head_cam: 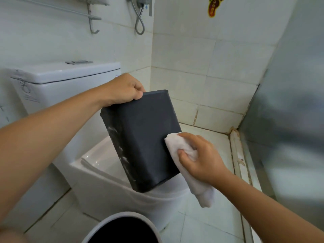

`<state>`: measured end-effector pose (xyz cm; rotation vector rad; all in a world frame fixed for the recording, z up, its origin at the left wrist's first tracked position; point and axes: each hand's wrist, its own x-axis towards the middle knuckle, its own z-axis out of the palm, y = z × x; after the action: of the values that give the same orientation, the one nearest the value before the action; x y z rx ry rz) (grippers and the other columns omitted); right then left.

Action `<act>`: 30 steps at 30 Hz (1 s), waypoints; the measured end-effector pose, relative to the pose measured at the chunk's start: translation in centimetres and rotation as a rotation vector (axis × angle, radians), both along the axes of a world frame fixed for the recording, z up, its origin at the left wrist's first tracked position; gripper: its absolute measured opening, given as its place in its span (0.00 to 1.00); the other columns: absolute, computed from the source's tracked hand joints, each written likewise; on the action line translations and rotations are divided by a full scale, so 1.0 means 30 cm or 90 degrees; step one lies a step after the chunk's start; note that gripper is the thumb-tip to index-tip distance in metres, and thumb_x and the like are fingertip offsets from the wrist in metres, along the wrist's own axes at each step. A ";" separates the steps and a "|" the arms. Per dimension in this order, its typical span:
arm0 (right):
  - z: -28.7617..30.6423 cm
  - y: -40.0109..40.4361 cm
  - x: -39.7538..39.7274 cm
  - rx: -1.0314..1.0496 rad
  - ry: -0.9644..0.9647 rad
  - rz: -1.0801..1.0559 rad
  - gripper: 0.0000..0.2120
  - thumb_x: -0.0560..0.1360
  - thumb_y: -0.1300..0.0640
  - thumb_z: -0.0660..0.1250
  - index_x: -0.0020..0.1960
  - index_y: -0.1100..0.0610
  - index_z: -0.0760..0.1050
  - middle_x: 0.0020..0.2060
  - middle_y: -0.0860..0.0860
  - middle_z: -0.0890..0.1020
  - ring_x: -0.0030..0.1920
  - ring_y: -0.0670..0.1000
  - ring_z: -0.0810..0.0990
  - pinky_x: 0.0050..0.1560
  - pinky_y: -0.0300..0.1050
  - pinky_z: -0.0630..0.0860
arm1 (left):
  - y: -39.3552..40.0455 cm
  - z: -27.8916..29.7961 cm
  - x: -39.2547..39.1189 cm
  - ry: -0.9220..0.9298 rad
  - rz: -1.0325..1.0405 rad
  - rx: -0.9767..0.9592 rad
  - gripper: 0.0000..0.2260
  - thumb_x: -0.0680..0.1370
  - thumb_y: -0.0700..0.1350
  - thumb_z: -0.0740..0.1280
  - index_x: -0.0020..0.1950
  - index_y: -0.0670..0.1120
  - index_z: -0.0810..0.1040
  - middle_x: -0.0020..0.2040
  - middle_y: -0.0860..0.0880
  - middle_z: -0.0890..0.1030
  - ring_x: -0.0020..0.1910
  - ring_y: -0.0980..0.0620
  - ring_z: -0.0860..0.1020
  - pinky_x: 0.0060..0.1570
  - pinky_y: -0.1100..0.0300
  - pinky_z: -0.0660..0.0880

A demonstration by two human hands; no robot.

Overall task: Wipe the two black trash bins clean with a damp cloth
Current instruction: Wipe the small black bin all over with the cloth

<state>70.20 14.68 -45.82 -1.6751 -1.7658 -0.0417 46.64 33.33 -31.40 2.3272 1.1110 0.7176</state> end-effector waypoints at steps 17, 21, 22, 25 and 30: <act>0.134 -0.057 -0.022 0.086 -0.076 0.038 0.23 0.74 0.40 0.66 0.69 0.37 0.73 0.42 0.35 0.72 0.40 0.47 0.76 0.36 0.44 0.77 | 0.013 0.045 -0.030 -0.019 -0.123 -0.067 0.13 0.81 0.31 0.61 0.46 0.44 0.82 0.39 0.37 0.82 0.36 0.52 0.78 0.43 0.59 0.73; 0.147 -0.085 -0.066 0.073 -0.106 0.065 0.24 0.74 0.41 0.67 0.70 0.37 0.72 0.44 0.36 0.72 0.40 0.45 0.75 0.36 0.39 0.74 | 0.013 0.077 -0.070 0.047 -0.195 -0.190 0.13 0.77 0.39 0.60 0.54 0.52 0.81 0.52 0.31 0.80 0.44 0.46 0.80 0.52 0.51 0.73; 0.150 -0.092 -0.079 0.064 -0.124 0.077 0.25 0.74 0.41 0.67 0.71 0.37 0.71 0.44 0.38 0.73 0.39 0.46 0.76 0.35 0.41 0.76 | 0.011 0.085 -0.076 0.063 -0.206 -0.220 0.16 0.77 0.39 0.60 0.58 0.55 0.81 0.55 0.32 0.81 0.47 0.44 0.81 0.53 0.48 0.74; 0.148 -0.105 -0.120 0.054 -0.175 0.108 0.26 0.74 0.41 0.67 0.71 0.37 0.69 0.43 0.41 0.72 0.36 0.48 0.74 0.32 0.47 0.77 | -0.018 0.116 -0.065 0.080 -0.234 -0.234 0.18 0.79 0.37 0.59 0.59 0.54 0.81 0.56 0.36 0.84 0.49 0.44 0.81 0.53 0.50 0.74; 0.142 -0.102 -0.181 0.064 -0.252 0.098 0.26 0.71 0.41 0.69 0.68 0.40 0.72 0.40 0.42 0.70 0.34 0.45 0.68 0.28 0.38 0.67 | -0.084 0.073 0.028 0.069 -0.234 -0.078 0.14 0.87 0.41 0.59 0.42 0.45 0.72 0.37 0.52 0.71 0.37 0.58 0.69 0.41 0.64 0.66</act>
<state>64.77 11.61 -41.58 -1.5276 -2.1396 -0.4111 47.47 30.80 -29.21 2.3934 0.7142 0.3800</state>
